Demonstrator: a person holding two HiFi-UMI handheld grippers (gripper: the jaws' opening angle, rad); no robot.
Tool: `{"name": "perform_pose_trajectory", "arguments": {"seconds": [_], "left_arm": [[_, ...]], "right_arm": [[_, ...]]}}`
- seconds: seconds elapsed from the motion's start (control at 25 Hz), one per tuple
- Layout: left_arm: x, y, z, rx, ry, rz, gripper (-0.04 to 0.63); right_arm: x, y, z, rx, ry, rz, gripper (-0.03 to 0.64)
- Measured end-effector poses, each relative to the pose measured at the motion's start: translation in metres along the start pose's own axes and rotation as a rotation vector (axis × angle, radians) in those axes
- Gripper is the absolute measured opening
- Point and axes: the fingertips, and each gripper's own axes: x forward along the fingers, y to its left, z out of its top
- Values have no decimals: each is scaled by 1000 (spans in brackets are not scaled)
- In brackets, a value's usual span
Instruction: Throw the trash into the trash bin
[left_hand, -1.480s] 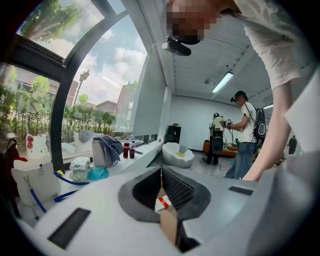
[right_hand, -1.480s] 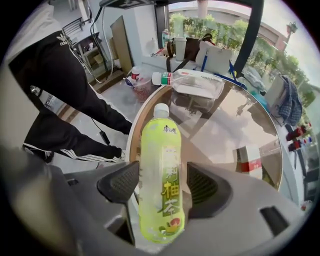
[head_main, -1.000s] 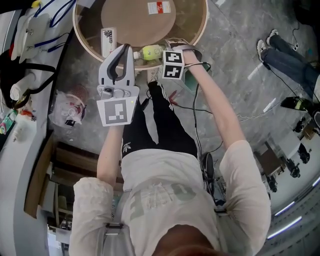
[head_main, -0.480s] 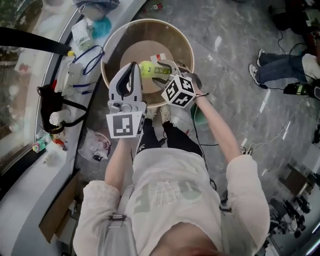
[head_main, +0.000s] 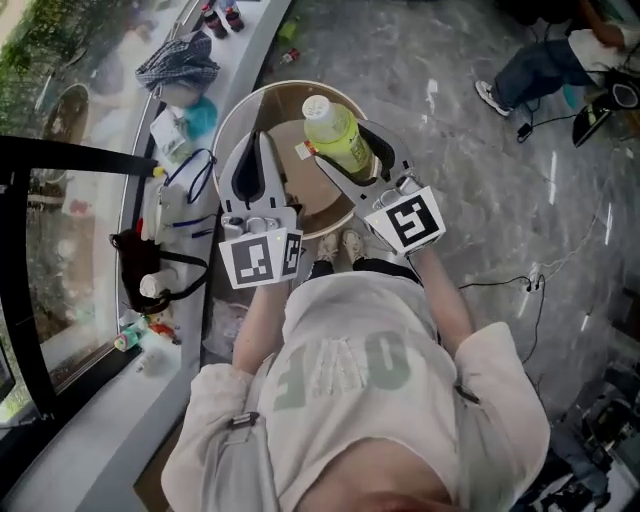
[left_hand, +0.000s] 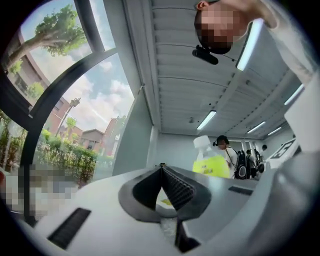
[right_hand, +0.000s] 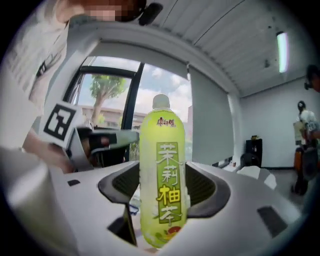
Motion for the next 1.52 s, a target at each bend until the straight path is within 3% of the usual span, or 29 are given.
{"name": "perform_pose_trajectory", "arguments": {"seconds": [0.12,0.32,0.48,0.68,0.76,0.92,1.08,1.32,1.52], "left_arm": [[18,-31,2,-1,-2,-84,12],[41,-87,2,-10,0,-235,12],[52,-125,3,-23,-5,-323,12],[71,-187,-13,-68,19,-430,12],[76,-227,-22,-74,33,-508,12],[69,-300,-56,-73,109,-665,12],[62,-344,-113,-67,218,-735,12],[42,-370,-207,-20,412,-759,12],[32,-370,-241,9,478,-761,12]], "right_arm": [[-31,-26,36,82,-133,-100,287],[-73,-56,74,72,-231,-212,287],[-105,-77,77,69,-238,-323,287],[-149,-115,54,90,-217,-454,287],[-180,-137,36,109,-189,-546,287],[-256,-177,-33,212,-98,-752,287],[-319,-203,-129,302,-16,-877,287],[-366,-191,-324,514,204,-945,287],[-383,-173,-423,610,366,-953,288]]}}
